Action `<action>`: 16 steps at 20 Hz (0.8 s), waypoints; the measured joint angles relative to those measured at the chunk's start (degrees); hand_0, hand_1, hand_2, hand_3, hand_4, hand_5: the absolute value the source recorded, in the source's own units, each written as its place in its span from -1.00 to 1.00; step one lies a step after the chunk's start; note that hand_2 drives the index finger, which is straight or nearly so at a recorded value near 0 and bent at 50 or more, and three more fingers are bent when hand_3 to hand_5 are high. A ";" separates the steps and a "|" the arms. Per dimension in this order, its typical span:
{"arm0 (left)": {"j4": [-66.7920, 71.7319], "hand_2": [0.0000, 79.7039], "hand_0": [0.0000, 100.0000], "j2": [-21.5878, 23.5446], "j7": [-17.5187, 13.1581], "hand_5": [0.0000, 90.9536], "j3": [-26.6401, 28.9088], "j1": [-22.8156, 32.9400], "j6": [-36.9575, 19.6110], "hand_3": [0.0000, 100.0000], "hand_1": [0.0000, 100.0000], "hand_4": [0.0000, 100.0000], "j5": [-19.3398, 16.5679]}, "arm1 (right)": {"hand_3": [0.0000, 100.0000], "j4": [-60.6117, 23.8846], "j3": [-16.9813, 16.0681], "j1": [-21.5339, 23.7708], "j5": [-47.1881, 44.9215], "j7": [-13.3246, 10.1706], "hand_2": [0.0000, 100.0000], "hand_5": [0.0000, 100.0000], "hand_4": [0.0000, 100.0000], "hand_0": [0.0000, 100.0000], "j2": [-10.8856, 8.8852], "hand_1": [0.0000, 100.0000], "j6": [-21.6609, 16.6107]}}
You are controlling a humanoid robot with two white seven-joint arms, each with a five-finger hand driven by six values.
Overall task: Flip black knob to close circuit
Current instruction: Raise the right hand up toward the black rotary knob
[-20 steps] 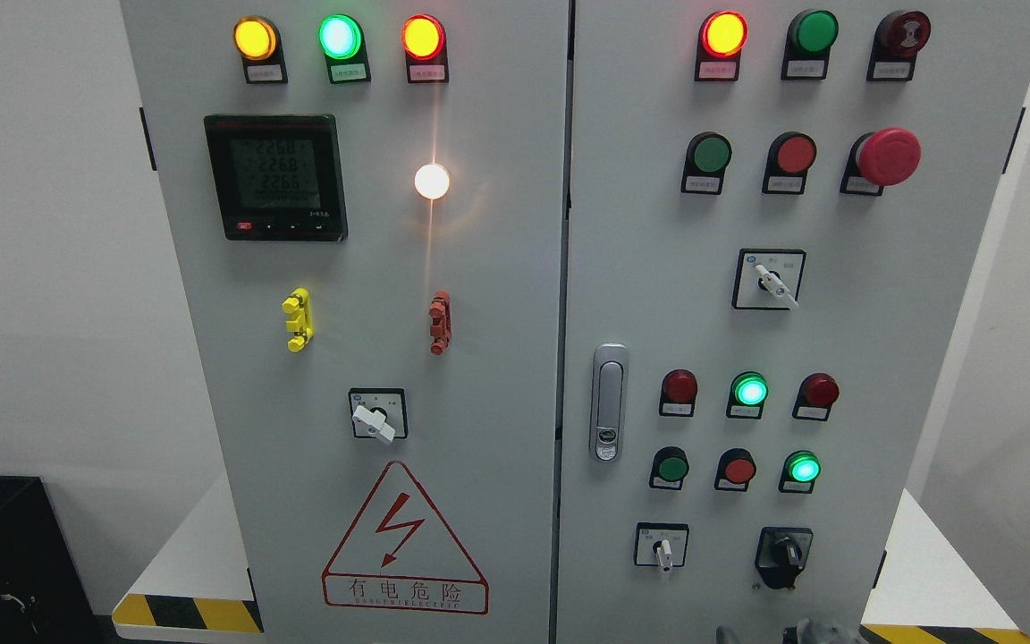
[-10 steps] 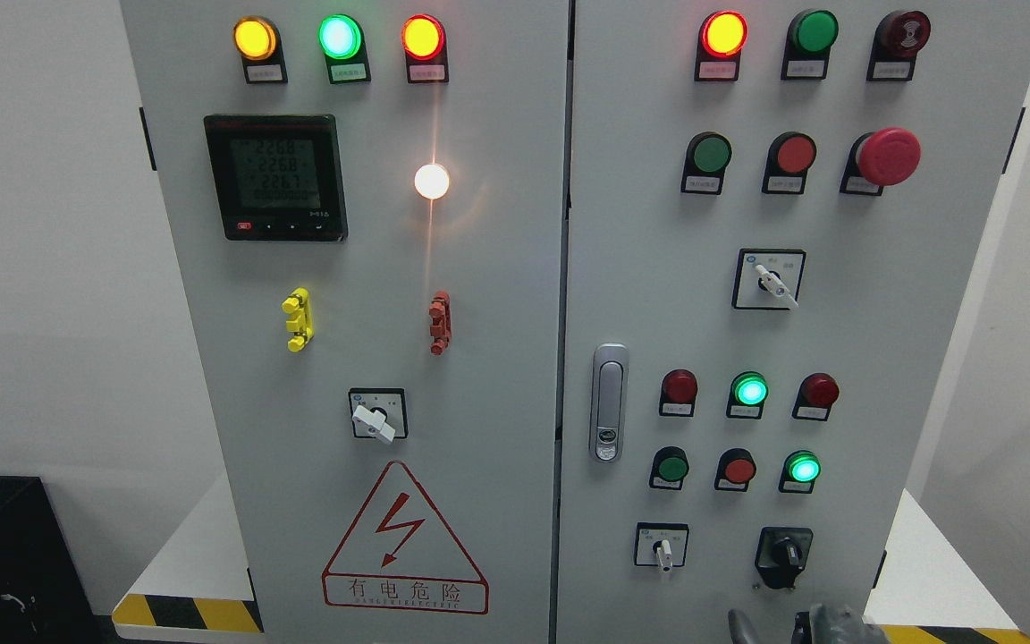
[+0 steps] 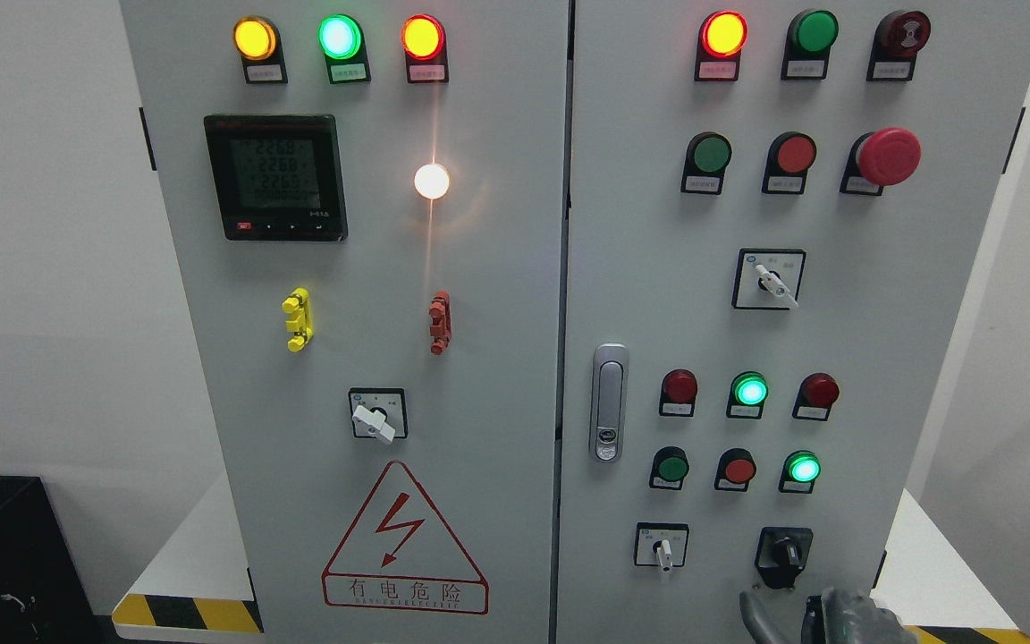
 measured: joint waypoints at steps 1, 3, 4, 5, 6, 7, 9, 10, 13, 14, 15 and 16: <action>0.00 -1.00 -0.76 0.00 0.00 -1.00 0.00 0.00 0.00 -1.00 0.11 -1.00 0.00 | 1.00 0.03 -0.09 -0.14 0.00 0.04 0.88 1.00 1.00 -1.00 -0.02 -1.00 0.00; 0.00 -1.00 -0.76 0.00 0.00 -1.00 0.00 0.00 0.00 -1.00 0.11 -1.00 0.00 | 1.00 0.07 -0.24 -0.37 0.02 0.07 0.88 1.00 1.00 -1.00 -0.05 -1.00 0.00; 0.00 -1.00 -0.76 0.00 0.00 -1.00 0.00 0.00 0.00 -1.00 0.11 -1.00 0.00 | 1.00 0.08 -0.33 -0.48 0.02 0.06 0.88 1.00 1.00 -1.00 -0.07 -1.00 0.00; 0.00 -1.00 -0.76 0.00 0.00 -1.00 0.00 0.00 0.00 -1.00 0.11 -1.00 0.00 | 1.00 0.10 -0.38 -0.60 0.02 0.07 0.88 1.00 1.00 -1.00 -0.07 -1.00 0.00; 0.00 -1.00 -0.76 0.00 0.00 -1.00 0.00 0.00 0.00 -1.00 0.11 -1.00 0.00 | 1.00 0.12 -0.45 -0.69 0.03 0.07 0.88 1.00 1.00 -1.00 -0.08 -1.00 0.00; 0.00 -1.00 -0.76 0.00 0.00 -1.00 0.00 0.00 0.00 -1.00 0.11 -1.00 0.00 | 1.00 0.14 -0.49 -0.78 0.03 0.07 0.88 1.00 1.00 -1.00 -0.09 -1.00 0.00; 0.00 -1.00 -0.76 0.00 0.00 -1.00 0.00 0.00 0.00 -1.00 0.11 -1.00 0.00 | 1.00 0.16 -0.59 -0.93 0.04 0.07 0.88 1.00 1.00 -1.00 -0.12 -1.00 0.00; 0.00 -1.00 -0.76 0.00 0.00 -1.00 0.00 0.00 0.00 -1.00 0.11 -1.00 0.00 | 1.00 0.17 -0.65 -1.04 0.06 0.07 0.88 1.00 1.00 -1.00 -0.14 -1.00 0.00; 0.00 -1.00 -0.76 0.00 0.00 -1.00 0.00 0.00 0.00 -1.00 0.11 -1.00 0.00 | 1.00 0.28 -0.81 -1.29 0.53 0.09 0.88 1.00 1.00 -1.00 -0.17 -1.00 0.13; 0.00 -1.00 -0.76 0.00 0.00 -1.00 0.00 0.00 0.00 -1.00 0.11 -1.00 0.00 | 1.00 0.33 -0.88 -1.37 0.74 0.09 0.88 1.00 1.00 -1.00 -0.17 -1.00 0.13; 0.00 -1.00 -0.76 0.00 0.00 -1.00 0.00 0.00 0.00 -1.00 0.11 -1.00 0.00 | 1.00 0.39 -0.95 -1.47 0.94 0.10 0.88 1.00 1.00 -1.00 -0.17 -1.00 0.13; 0.00 -1.00 -0.76 0.00 0.00 -1.00 0.00 0.00 0.00 -1.00 0.11 -1.00 0.00 | 1.00 0.44 -1.02 -1.54 1.15 0.10 0.88 1.00 1.00 -1.00 -0.17 -1.00 0.14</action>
